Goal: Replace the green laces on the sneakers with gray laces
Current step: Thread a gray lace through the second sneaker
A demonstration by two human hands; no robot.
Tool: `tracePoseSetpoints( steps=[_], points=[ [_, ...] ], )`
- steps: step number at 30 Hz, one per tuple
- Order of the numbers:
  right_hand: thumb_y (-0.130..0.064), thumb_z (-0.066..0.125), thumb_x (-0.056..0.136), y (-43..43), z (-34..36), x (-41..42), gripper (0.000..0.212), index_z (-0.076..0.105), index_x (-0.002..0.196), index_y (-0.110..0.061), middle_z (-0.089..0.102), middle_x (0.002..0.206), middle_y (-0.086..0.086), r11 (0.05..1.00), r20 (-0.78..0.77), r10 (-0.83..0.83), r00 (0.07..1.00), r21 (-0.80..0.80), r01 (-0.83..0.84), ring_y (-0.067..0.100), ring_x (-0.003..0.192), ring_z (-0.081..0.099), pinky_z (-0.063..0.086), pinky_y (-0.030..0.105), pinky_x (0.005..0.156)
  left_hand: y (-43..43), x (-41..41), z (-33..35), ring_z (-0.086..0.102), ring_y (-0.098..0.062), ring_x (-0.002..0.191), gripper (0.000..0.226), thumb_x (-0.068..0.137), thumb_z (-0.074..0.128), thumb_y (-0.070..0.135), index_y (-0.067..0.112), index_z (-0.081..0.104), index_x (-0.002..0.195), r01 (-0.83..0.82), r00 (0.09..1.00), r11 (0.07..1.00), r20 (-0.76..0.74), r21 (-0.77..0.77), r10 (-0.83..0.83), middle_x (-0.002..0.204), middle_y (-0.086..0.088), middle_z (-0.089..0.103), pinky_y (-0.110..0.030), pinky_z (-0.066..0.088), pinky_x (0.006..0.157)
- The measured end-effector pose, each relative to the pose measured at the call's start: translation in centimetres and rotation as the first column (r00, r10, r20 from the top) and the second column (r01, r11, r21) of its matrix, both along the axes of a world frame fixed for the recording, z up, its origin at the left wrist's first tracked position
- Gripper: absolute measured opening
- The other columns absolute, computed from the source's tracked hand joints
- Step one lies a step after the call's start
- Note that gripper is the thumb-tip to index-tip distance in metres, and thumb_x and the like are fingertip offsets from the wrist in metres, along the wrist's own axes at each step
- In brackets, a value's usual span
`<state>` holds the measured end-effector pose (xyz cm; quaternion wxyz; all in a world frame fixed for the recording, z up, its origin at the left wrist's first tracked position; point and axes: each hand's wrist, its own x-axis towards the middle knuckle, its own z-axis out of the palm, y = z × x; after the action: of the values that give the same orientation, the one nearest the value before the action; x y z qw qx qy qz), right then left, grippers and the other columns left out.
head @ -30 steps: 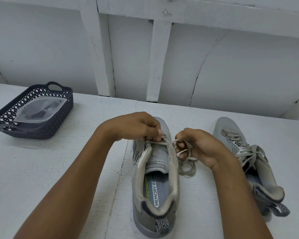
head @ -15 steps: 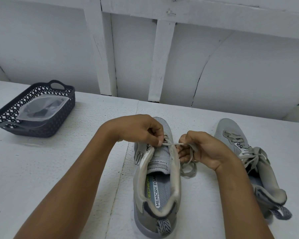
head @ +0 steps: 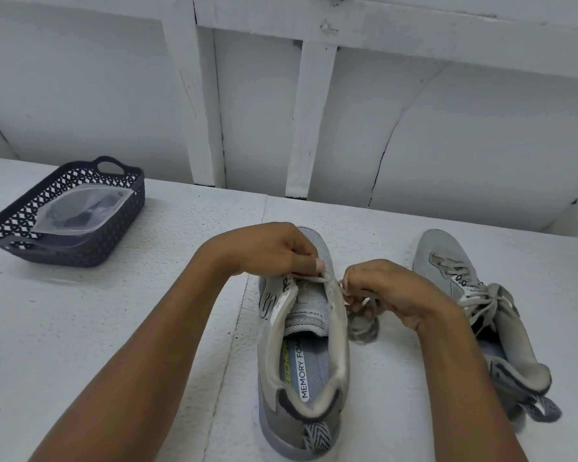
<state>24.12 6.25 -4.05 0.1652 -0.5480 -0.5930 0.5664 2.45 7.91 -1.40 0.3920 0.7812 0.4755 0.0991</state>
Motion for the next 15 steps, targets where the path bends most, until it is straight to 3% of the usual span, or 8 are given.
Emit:
tracePoseSetpoints(
  steps=[4, 7, 9, 12, 15],
  points=[
    [-0.020, 0.059, 0.062, -0.17, 0.21, 0.09, 0.011, 0.062, 0.068, -0.012, 0.060, 0.063, 0.000, 0.999, -0.036, 0.025, 0.999, 0.039, -0.023, 0.011, 0.062, 0.058, 0.040, 0.020, 0.050, 0.02, 0.43, -0.09, 0.065, -0.016, 0.079, 0.018, 0.090, 0.070, 0.035, 0.019, 0.078, 0.086, -0.001, 0.999, 0.999, -0.039, 0.039, 0.003, 0.084, 0.002, 0.073, -0.034, 0.051, 0.075],
    [-0.015, 0.069, 0.073, -0.21, 0.37, 0.23, 0.005, 0.067, 0.075, -0.012, 0.063, 0.066, 0.000, 0.997, -0.091, 0.035, 0.995, 0.069, -0.028, 0.008, 0.063, 0.056, 0.042, 0.020, 0.055, 0.00, 0.25, -0.02, 0.065, -0.015, 0.084, 0.017, 0.089, 0.071, 0.033, 0.018, 0.078, 0.087, 0.009, 1.000, 1.000, -0.028, 0.012, -0.008, 0.088, 0.001, 0.074, -0.034, 0.052, 0.080],
    [-0.016, 0.071, 0.086, -0.22, 0.37, 0.31, 0.008, 0.069, 0.080, -0.011, 0.065, 0.070, 0.000, 0.994, -0.115, 0.065, 0.991, 0.092, -0.054, 0.009, 0.067, 0.057, 0.043, 0.024, 0.062, -0.01, 0.16, -0.01, 0.063, -0.015, 0.079, 0.017, 0.089, 0.072, 0.031, 0.015, 0.077, 0.087, 0.020, 1.000, 1.000, -0.004, -0.010, -0.020, 0.087, -0.001, 0.073, -0.033, 0.051, 0.079],
    [-0.030, 0.074, 0.083, -0.35, 0.49, 0.24, 0.015, 0.070, 0.082, -0.016, 0.067, 0.075, -0.003, 0.987, -0.111, 0.106, 0.988, 0.131, -0.091, 0.008, 0.073, 0.059, 0.045, 0.026, 0.070, 0.09, 0.06, -0.09, 0.057, -0.007, 0.073, 0.020, 0.089, 0.071, 0.032, 0.012, 0.073, 0.088, 0.017, 1.000, 1.000, 0.001, -0.019, -0.017, 0.089, -0.007, 0.071, -0.029, 0.046, 0.074],
    [-0.022, 0.074, 0.084, -0.29, 0.57, -0.01, 0.011, 0.067, 0.083, -0.014, 0.068, 0.072, -0.004, 0.986, -0.116, 0.086, 0.990, 0.155, -0.068, 0.002, 0.067, 0.060, 0.044, 0.017, 0.063, 0.17, -0.31, -0.03, 0.059, -0.009, 0.076, 0.016, 0.090, 0.071, 0.028, 0.012, 0.073, 0.091, 0.024, 1.000, 0.999, 0.018, -0.038, -0.023, 0.090, -0.006, 0.072, -0.030, 0.048, 0.075]
  ],
)
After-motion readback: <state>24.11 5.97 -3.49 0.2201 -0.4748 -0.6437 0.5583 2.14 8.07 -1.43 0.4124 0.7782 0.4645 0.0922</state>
